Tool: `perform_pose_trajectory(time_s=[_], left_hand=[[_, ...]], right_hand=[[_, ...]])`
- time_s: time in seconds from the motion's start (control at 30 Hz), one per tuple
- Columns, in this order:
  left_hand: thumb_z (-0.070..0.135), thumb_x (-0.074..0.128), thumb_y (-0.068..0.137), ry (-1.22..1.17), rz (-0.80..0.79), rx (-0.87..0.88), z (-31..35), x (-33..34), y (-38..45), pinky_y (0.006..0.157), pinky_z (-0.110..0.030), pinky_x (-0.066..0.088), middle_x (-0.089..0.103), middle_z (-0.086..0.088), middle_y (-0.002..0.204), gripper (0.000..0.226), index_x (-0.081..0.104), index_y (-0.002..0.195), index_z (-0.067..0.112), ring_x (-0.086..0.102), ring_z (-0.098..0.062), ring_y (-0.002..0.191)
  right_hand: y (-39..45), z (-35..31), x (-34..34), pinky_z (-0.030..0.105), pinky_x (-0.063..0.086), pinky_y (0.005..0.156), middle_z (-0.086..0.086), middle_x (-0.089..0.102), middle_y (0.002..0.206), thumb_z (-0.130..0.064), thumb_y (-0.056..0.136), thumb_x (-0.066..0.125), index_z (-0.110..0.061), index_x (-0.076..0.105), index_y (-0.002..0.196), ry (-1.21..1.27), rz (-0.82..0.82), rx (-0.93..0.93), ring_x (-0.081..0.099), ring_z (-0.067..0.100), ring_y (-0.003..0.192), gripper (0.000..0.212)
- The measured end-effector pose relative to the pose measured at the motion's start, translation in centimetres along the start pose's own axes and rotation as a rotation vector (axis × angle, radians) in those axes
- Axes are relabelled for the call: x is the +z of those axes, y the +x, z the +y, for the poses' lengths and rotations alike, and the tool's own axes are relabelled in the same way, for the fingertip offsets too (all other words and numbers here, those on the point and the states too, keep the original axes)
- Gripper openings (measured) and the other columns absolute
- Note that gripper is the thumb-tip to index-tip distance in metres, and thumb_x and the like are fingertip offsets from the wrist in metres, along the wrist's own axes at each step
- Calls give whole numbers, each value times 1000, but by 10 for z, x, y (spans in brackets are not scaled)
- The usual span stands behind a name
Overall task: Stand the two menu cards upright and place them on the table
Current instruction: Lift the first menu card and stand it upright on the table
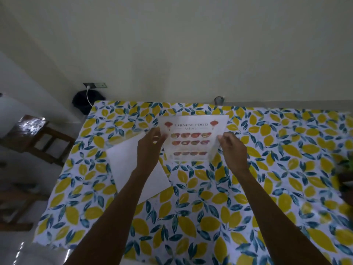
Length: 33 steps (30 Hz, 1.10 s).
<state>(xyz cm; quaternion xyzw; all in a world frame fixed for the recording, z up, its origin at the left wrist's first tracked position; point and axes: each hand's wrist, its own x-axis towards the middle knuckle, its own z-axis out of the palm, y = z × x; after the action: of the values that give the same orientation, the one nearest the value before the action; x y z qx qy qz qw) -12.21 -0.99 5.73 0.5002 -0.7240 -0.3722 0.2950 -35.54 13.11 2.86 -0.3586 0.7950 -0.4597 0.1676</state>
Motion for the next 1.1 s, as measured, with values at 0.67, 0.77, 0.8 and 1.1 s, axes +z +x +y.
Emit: perform_pose_trajectory(time_s=[0.67, 0.77, 0.8, 1.1], left_hand=[[29, 65, 90, 137, -69, -85, -35, 27, 16, 76, -45, 60, 74, -1, 103, 14, 61, 100, 20, 71, -17, 91], [31, 69, 87, 126, -129, -116, -36, 20, 12, 80, -43, 59, 72, -4, 107, 25, 58, 106, 19, 70, -18, 90], [33, 70, 86, 118, -142, -122, -37, 17, 8, 82, -43, 59, 71, -4, 109, 31, 57, 111, 19, 70, -20, 93], [34, 73, 85, 70, -224, -186, -101, -64, -56, 83, -32, 51, 67, -6, 113, 43, 54, 120, 17, 65, -21, 94]], right_hand=[[4, 31, 37, 38, 53, 72, 6, 69, 92, -31, 98, 55, -11, 61, 99, -74, 58, 77, 66, 23, 85, 21], [-2, 29, 36, 43, 58, 80, 5, 69, 110, -29, 94, 59, -17, 56, 116, -31, 50, 132, 67, 22, 96, 25], [-7, 26, 35, 42, 58, 81, 5, 67, 116, -29, 93, 60, -19, 53, 122, -3, 61, 145, 67, 22, 99, 31], [-92, -8, 62, 31, 46, 73, 12, 63, 121, -18, 94, 61, -14, 47, 132, -26, 57, 178, 63, 23, 92, 41]])
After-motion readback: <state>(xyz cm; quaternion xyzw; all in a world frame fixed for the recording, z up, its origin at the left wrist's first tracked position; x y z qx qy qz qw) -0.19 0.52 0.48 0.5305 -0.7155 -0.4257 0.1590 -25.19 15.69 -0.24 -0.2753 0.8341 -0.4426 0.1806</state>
